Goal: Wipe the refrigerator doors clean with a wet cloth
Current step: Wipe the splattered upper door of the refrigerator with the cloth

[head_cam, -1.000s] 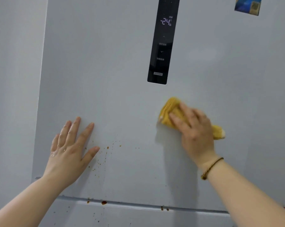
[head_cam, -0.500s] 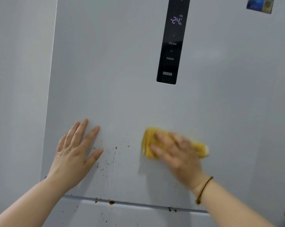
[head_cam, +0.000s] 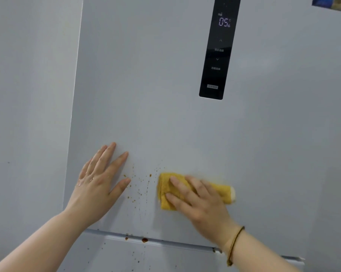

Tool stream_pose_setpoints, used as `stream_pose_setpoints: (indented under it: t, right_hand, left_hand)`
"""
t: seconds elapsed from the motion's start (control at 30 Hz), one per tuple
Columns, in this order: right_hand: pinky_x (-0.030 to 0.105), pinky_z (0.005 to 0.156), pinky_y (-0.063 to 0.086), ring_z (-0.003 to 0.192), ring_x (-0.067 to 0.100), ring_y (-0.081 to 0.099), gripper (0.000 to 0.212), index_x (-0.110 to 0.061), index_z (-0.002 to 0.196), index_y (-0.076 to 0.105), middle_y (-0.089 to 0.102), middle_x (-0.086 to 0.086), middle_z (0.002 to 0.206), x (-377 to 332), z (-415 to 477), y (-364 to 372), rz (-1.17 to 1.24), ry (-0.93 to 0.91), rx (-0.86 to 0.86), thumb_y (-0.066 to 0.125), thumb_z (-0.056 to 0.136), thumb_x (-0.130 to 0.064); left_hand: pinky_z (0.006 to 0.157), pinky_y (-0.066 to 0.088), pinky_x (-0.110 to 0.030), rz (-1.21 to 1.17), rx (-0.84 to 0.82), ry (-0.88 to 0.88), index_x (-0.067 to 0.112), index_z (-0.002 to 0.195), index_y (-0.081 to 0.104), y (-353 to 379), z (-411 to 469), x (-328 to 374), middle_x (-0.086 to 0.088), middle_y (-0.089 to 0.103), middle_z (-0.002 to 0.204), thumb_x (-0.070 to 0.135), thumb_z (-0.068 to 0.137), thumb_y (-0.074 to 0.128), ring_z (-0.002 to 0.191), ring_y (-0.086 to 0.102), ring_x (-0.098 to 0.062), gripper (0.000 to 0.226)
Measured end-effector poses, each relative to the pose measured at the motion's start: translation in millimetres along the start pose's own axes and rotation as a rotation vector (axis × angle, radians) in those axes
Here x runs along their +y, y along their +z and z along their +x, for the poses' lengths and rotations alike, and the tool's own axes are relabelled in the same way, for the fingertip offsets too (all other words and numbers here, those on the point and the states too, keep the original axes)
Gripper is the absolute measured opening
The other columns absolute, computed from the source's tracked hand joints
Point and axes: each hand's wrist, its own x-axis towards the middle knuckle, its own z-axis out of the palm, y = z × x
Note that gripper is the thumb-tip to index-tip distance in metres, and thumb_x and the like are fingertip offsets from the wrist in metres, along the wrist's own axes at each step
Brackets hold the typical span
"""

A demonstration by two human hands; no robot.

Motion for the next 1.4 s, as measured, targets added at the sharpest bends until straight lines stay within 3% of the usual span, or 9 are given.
stream_pose_setpoints:
  t: [0.13,0.27,0.43,0.57,0.67,0.83,0.97,1.17,1.4]
  right_hand:
    - [0.037,0.078,0.035,0.097,0.029,0.043,0.037,-0.015,0.11,0.059,0.064,0.017,0.115,62.2,52.9,-4.1,-0.042,0.253,0.138,0.028,0.094,-0.002]
    - [0.035,0.077,0.032,0.098,0.029,0.041,0.04,-0.014,0.11,0.059,0.061,0.02,0.119,53.4,77.2,4.6,-0.086,0.553,0.232,0.032,0.086,0.004]
    - [0.038,0.083,0.037,0.105,0.029,0.044,0.034,-0.021,0.115,0.049,0.043,0.006,0.129,-30.5,33.7,20.6,-0.014,0.216,0.078,0.021,0.099,-0.009]
    - [0.038,0.08,0.037,0.103,0.028,0.045,0.032,-0.021,0.112,0.051,0.047,0.006,0.128,-19.3,35.9,19.4,0.006,0.027,0.052,0.025,0.098,-0.009]
    - [0.037,0.077,0.034,0.098,0.029,0.044,0.035,-0.019,0.111,0.051,0.063,0.013,0.119,18.2,68.7,18.5,-0.025,0.162,0.142,0.022,0.098,-0.008]
    - [0.038,0.078,0.036,0.1,0.029,0.045,0.036,-0.02,0.111,0.052,0.062,0.015,0.119,6.0,95.3,26.4,-0.064,0.525,0.265,0.036,0.086,0.001]
    - [0.038,0.083,0.035,0.105,0.029,0.044,0.036,-0.021,0.115,0.049,0.046,0.006,0.128,-55.7,62.8,33.1,-0.012,0.3,0.118,0.02,0.099,-0.01]
    - [0.037,0.08,0.037,0.103,0.027,0.046,0.031,-0.023,0.109,0.052,0.045,0.004,0.128,-55.3,55.3,31.9,0.009,0.038,0.061,0.026,0.099,-0.01]
    - [0.037,0.08,0.034,0.104,0.028,0.044,0.04,-0.019,0.112,0.051,0.062,0.016,0.119,-10.5,124.1,37.9,-0.1,0.524,0.245,0.042,0.081,0.002]
  left_hand:
    - [0.103,-0.002,-0.014,-0.078,0.021,-0.027,0.042,0.13,0.005,-3.7,-4.9,-2.3,0.028,-0.007,0.138,0.069,0.064,0.015,0.129,-0.008,0.013,0.073]
    - [0.111,0.006,-0.026,-0.128,0.139,-0.17,0.03,0.142,0.018,-11.3,-5.3,-9.4,0.015,0.004,0.151,0.041,0.088,0.053,0.141,0.003,-0.011,0.066]
    - [0.114,0.003,-0.032,-0.189,0.176,-0.409,0.012,0.146,0.009,-20.9,-2.3,-29.2,-0.004,0.005,0.155,0.022,0.091,0.048,0.143,0.002,-0.021,0.068]
    - [0.113,0.01,-0.03,-0.336,0.074,-0.45,0.013,0.146,0.01,-23.4,-4.1,-39.0,-0.003,0.013,0.154,0.021,0.093,0.046,0.142,0.011,-0.018,0.065]
    - [0.113,0.018,-0.034,-0.441,0.037,-0.467,0.018,0.146,0.013,-25.5,-5.2,-44.0,-0.003,0.019,0.153,0.02,0.093,0.046,0.139,0.023,-0.02,0.062]
    - [0.107,0.024,-0.031,-0.606,0.041,-0.485,0.023,0.144,0.019,-31.3,-4.7,-45.8,0.001,0.029,0.149,0.014,0.093,0.044,0.135,0.031,-0.019,0.058]
    - [0.094,0.03,-0.027,-0.67,0.001,-0.491,0.028,0.143,0.022,-33.4,-2.6,-53.6,0.007,0.037,0.14,0.014,0.094,0.043,0.122,0.044,-0.019,0.055]
    - [0.09,0.031,-0.03,-0.805,-0.047,-0.525,0.038,0.134,0.034,-36.4,-1.7,-69.7,0.005,0.048,0.124,0.014,0.094,0.043,0.108,0.05,-0.018,0.048]
    - [0.069,0.036,-0.015,-0.883,-0.049,-0.49,0.041,0.117,0.04,-35.8,1.7,-76.0,0.01,0.055,0.105,0.011,0.096,0.036,0.089,0.055,-0.007,0.036]
